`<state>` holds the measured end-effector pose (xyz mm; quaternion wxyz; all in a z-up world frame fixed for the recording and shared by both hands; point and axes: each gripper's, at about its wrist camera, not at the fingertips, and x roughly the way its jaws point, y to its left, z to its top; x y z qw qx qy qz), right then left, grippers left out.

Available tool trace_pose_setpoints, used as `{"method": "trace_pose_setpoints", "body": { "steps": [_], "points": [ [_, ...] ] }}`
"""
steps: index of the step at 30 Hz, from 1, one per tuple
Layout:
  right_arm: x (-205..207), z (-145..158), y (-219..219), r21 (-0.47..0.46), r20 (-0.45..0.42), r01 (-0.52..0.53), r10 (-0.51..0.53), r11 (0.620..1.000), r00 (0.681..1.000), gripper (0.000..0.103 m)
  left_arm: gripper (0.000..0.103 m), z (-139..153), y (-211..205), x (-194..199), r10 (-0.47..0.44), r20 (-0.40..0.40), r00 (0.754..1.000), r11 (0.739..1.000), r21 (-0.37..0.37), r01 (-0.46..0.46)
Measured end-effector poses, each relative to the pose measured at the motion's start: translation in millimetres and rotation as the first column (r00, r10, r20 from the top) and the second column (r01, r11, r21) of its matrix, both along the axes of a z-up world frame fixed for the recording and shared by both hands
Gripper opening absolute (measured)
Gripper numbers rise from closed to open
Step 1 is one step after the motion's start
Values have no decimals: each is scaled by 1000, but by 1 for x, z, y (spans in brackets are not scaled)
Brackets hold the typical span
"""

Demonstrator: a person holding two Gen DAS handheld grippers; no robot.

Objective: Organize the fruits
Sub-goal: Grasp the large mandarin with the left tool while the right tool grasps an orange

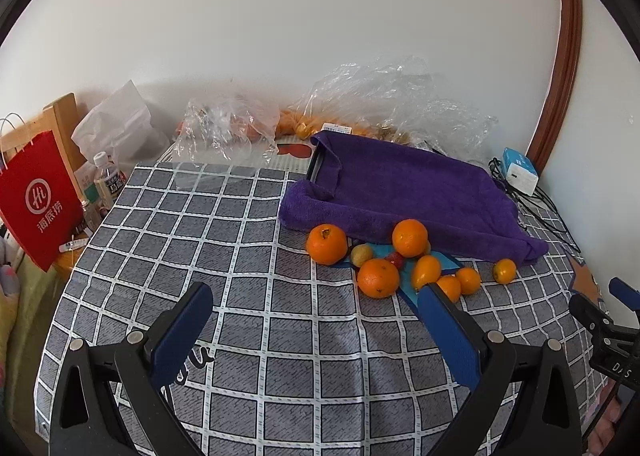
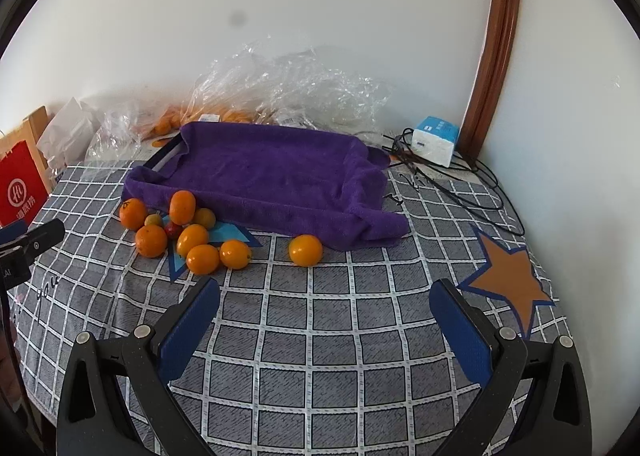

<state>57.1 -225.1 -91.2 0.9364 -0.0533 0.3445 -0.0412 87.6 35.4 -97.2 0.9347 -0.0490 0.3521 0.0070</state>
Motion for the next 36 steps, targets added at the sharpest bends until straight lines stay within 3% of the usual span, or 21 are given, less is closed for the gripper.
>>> {"method": "trace_pose_setpoints", "body": {
  "steps": [5,13,16,21,26,31,36],
  "points": [
    [23,-30,-12,36,-26,19,-18,999,999,102,103,-17,8,16,-17,-35,999,1000,-23,16],
    [50,-57,-20,80,-109,19,-10,997,994,100,100,-32,6,33,-35,-51,998,999,11,36],
    [54,-63,-19,70,-100,21,-14,997,995,91,97,-39,5,38,-40,-59,997,999,18,42],
    [63,-68,-23,83,-104,44,-35,996,994,75,78,-49,10,48,-39,-106,994,999,-25,36],
    [81,-67,-26,209,-117,-4,29,978,993,69,77,-50,9,53,-67,-106,992,998,-28,64],
    [102,-74,-17,228,-138,-43,76,973,988,61,77,-56,9,65,-81,-131,988,996,-49,76],
    [112,-83,-15,238,-169,-52,94,970,981,43,77,-57,6,79,-82,-128,988,996,-41,77]
  ]
}}
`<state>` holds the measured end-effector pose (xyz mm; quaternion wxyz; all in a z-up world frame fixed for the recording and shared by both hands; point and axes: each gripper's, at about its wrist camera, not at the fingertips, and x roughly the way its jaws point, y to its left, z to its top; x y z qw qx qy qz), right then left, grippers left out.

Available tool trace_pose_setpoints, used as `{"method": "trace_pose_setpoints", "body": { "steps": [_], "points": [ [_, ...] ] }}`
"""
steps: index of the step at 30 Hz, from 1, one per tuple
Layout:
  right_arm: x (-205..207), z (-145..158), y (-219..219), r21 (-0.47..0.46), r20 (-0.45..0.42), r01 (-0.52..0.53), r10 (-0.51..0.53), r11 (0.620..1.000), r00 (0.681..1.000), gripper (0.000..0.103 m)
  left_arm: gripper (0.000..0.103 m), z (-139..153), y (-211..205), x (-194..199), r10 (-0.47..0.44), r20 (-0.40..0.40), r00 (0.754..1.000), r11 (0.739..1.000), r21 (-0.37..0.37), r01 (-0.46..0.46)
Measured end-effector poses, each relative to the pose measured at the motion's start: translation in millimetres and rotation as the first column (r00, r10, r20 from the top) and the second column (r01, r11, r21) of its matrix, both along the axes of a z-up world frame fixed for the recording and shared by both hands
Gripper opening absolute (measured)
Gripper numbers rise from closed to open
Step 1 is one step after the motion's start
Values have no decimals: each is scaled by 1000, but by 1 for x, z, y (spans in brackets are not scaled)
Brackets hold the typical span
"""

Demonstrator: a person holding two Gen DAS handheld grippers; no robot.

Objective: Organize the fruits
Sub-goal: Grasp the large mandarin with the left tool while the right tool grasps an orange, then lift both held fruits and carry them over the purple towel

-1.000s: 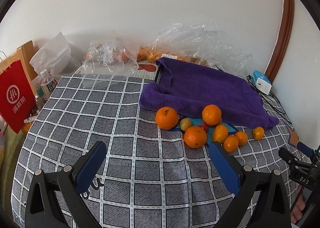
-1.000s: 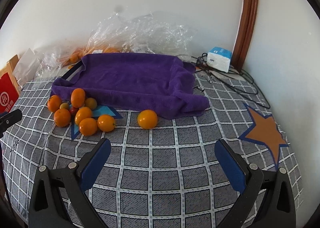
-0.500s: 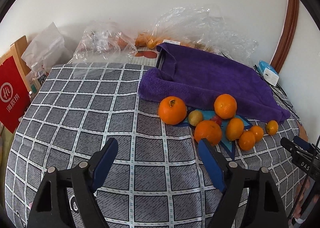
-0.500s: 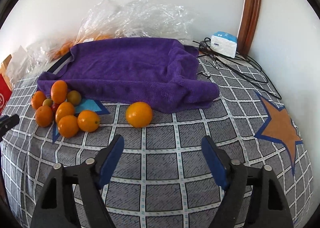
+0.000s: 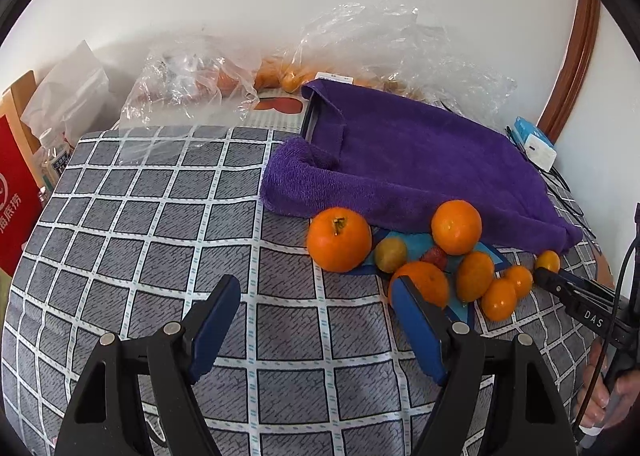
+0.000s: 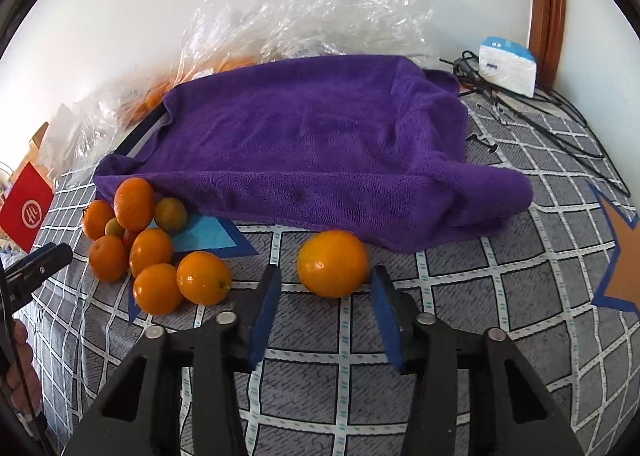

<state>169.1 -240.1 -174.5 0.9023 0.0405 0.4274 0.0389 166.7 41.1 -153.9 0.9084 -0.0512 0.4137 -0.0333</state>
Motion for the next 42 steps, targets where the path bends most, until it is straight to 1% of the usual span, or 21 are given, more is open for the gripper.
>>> {"method": "trace_pose_setpoints", "body": {
  "steps": [4,6,8,9,10,11,13,14,15,17,21,23,24,26,31,33,35,36,38,40,42],
  "points": [
    [2,0,-2,3,5,-4,4,1000,1000,40,77,-3,-4,15,23,-1,1000,999,26,-23],
    [3,-1,-3,3,8,-8,8,1000,1000,40,77,-5,-3,21,39,5,999,999,6,-39],
    [4,-1,-3,-3,13,-16,16,1000,1000,40,76,-9,0,28,44,-5,999,998,-37,-44],
    [5,-2,-3,-5,15,-18,18,1000,1000,40,75,-11,1,32,41,-16,999,998,-55,-42],
    [5,-2,-4,-4,16,-18,19,1000,1000,41,72,-14,1,35,43,-28,999,997,-68,-44],
    [5,-2,-4,-3,20,-19,19,1000,1000,41,65,-16,2,38,49,-37,998,996,-79,-51],
    [5,-2,-3,-14,30,-23,24,1000,999,41,60,-20,3,40,56,-39,998,993,-104,-60],
    [5,-2,-2,-25,33,-28,29,999,999,41,52,-21,3,40,48,-33,998,990,-129,-52],
    [4,-2,0,-36,37,-33,34,999,999,41,40,-22,3,40,32,-27,999,987,-154,-36],
    [3,-1,1,-36,45,-36,37,999,998,38,40,-21,4,38,25,-32,999,985,-169,-30],
    [1,1,-2,-7,50,-38,38,999,998,36,40,-14,11,26,49,8,999,985,-167,-47],
    [2,0,-3,0,49,-37,37,999,998,36,40,-15,15,21,84,10,996,987,-138,-82],
    [2,0,-3,2,47,-37,37,999,998,36,40,-16,16,21,94,-3,996,988,-123,-94],
    [3,0,-4,9,47,-35,35,999,998,36,40,-19,16,24,97,-27,995,988,-115,-99],
    [5,-1,-1,-9,45,-31,32,999,998,36,41,-20,8,23,100,-12,995,993,-54,-100],
    [5,-1,3,-27,44,-36,38,999,998,39,45,-22,6,23,96,-12,995,994,-44,-96],
    [6,-2,4,-30,43,-47,48,998,998,43,48,-23,4,22,95,-1,996,995,-34,-95],
    [6,-2,4,-32,43,-49,50,998,998,44,49,-23,3,22,97,1,995,995,-30,-97],
    [5,-2,5,-41,43,-49,50,998,998,44,53,-24,1,25,89,-4,996,995,-33,-89],
    [5,-2,6,-51,44,-51,53,997,998,43,54,-24,-1,26,89,-5,996,996,-21,-89],
    [4,-2,6,-49,48,-52,54,997,997,40,53,-24,-2,25,89,-3,996,996,-15,-89]
  ]
}}
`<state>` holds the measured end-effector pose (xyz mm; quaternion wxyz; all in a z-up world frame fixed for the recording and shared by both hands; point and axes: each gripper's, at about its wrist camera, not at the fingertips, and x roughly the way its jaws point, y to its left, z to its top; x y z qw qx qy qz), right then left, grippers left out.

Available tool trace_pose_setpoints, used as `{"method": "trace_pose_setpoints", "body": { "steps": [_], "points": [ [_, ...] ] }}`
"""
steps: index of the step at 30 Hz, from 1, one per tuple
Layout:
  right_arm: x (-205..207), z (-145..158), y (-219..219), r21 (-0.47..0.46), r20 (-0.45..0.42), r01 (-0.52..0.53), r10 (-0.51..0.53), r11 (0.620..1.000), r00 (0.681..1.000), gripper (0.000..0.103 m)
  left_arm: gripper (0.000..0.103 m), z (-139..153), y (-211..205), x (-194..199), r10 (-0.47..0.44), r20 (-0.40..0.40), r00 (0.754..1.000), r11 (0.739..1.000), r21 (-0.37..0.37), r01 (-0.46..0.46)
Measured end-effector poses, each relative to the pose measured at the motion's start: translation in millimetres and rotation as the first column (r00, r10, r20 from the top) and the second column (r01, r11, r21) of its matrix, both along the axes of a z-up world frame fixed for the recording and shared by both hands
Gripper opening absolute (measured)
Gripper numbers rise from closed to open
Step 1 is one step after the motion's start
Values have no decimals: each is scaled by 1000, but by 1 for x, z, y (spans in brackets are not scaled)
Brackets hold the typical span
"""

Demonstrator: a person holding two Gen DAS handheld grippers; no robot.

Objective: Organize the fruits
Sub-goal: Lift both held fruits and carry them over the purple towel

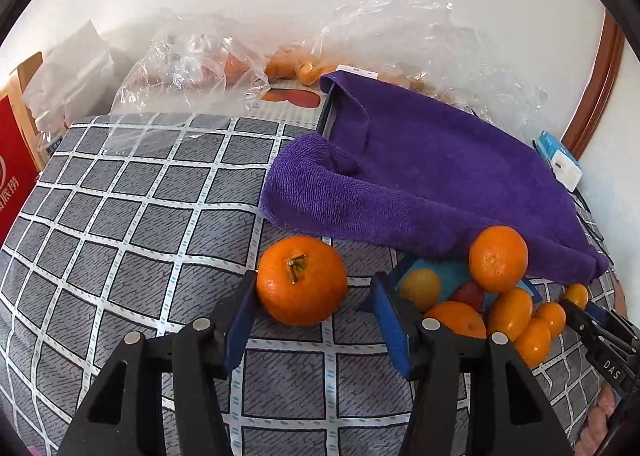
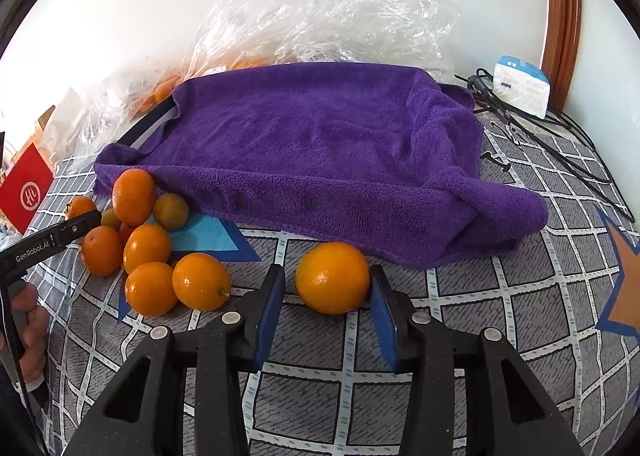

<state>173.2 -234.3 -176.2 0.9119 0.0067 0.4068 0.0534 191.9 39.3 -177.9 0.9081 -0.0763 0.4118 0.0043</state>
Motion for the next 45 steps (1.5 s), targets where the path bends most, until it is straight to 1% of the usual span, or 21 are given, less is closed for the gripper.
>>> {"method": "trace_pose_setpoints", "body": {
  "steps": [1,2,3,5,9,14,19,27,29,33,39,45],
  "points": [
    [-1,0,-1,6,2,0,0,1000,1000,35,51,0,1,-1,9,5,1000,1000,-6,-9],
    [-1,0,-2,11,4,1,-1,1000,1000,35,42,1,3,-2,25,10,1000,1000,-13,-24],
    [-2,0,-2,11,5,3,-3,1000,1000,35,40,1,6,-3,33,16,999,999,-33,-33],
    [-4,1,0,1,12,0,0,1000,1000,35,40,2,10,-4,42,25,999,997,-62,-40],
    [-9,4,4,-8,36,-30,30,1000,999,35,40,5,10,-8,40,54,998,997,-64,-36],
    [-12,7,4,12,55,-42,41,999,998,35,40,14,10,-14,39,114,993,997,-74,-31],
    [-14,9,1,29,67,-31,29,999,997,35,40,20,12,-17,39,138,990,994,-105,-25],
    [-15,11,-1,36,69,-24,21,999,997,35,40,26,10,-22,41,183,982,995,-94,-24],
    [-18,13,-1,49,67,-22,19,999,998,35,40,27,10,-22,39,187,982,995,-96,-21],
    [-29,21,-1,48,95,-20,16,999,995,35,40,30,12,-25,33,203,979,994,-112,-11],
    [-38,34,-6,85,112,-2,-7,996,994,35,40,33,8,-27,36,218,975,997,-77,-20],
    [-38,50,-11,99,130,25,-38,995,991,35,40,41,10,-27,25,214,976,994,-109,-2]
  ]
}}
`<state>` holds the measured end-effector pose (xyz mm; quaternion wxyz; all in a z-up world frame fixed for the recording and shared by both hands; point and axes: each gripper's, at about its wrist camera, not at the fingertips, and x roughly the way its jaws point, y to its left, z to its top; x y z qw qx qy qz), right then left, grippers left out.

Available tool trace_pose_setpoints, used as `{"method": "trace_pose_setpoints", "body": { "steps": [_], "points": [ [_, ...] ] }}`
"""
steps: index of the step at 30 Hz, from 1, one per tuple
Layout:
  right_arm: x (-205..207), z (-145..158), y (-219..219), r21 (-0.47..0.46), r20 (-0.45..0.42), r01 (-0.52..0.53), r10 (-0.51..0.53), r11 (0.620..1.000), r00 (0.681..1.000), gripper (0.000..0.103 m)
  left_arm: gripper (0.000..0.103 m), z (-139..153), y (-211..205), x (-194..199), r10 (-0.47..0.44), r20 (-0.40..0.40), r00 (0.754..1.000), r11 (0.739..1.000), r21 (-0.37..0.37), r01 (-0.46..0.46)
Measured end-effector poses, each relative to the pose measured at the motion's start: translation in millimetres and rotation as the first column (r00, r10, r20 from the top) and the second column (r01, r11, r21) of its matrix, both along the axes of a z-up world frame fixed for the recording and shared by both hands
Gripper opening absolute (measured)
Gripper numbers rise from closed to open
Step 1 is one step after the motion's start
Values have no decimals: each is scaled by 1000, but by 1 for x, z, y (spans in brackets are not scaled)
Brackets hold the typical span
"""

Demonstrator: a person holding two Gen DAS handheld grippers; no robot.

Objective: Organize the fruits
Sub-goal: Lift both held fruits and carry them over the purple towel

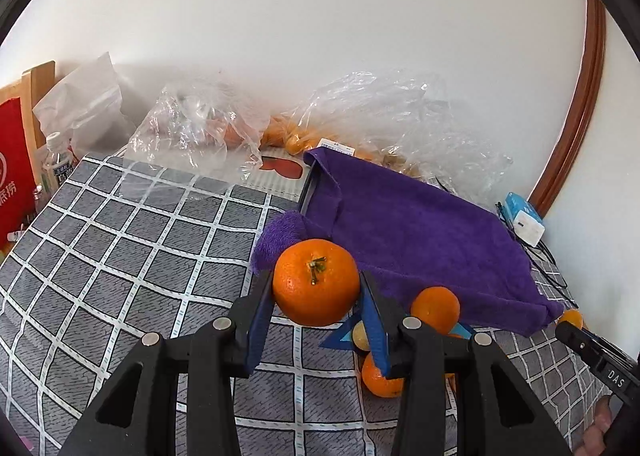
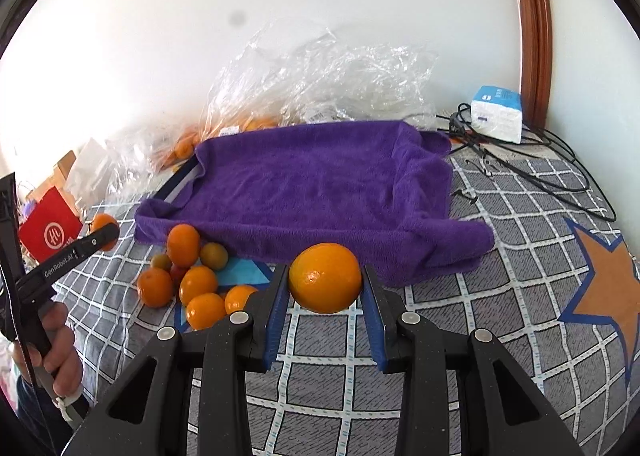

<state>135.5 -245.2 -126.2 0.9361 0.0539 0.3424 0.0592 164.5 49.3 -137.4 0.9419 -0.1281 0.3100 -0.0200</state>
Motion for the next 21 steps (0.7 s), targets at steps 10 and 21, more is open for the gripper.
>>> {"method": "trace_pose_setpoints", "body": {
  "steps": [10,21],
  "points": [
    [19,33,-5,11,42,9,-10,1000,999,35,40,45,-6,5,-10,27,1000,1000,-1,10],
    [56,63,-9,28,87,10,-13,1000,996,35,40,61,-23,50,-23,9,1000,999,32,22]
  ]
}}
